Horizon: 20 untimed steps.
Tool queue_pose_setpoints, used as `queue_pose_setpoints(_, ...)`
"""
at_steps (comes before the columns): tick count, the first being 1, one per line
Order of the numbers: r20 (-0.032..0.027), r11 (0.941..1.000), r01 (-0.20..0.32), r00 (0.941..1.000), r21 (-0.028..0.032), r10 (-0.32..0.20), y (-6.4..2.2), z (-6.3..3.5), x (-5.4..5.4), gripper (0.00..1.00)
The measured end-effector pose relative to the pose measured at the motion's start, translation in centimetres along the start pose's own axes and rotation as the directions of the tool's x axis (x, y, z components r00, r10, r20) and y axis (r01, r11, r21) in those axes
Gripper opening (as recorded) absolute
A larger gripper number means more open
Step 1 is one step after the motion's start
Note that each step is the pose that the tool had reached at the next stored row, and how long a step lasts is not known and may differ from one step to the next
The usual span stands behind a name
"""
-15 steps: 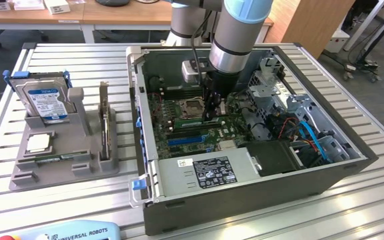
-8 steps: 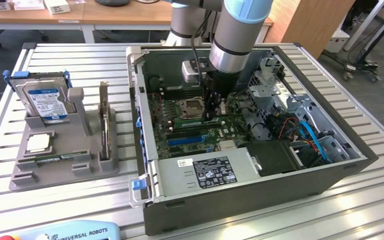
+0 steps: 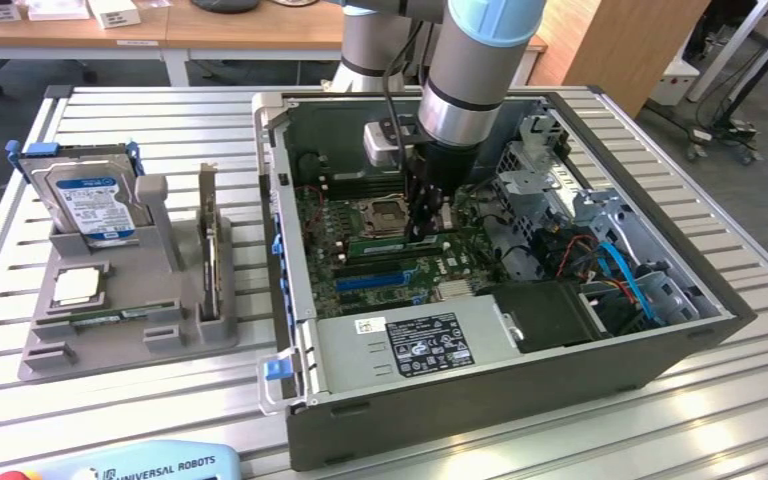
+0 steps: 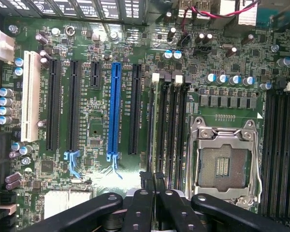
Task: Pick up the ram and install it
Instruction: 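Insert the ram into the slot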
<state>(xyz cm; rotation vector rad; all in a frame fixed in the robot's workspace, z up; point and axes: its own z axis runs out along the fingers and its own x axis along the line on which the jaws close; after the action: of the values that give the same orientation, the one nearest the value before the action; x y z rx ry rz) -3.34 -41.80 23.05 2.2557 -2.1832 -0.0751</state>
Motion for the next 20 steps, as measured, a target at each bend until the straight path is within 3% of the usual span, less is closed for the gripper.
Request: queue_pose_setpoints(20,-0.0003,1.0,0.007,1.0,-0.0003,-0.007,0.01,-0.38,0.03,0.12)
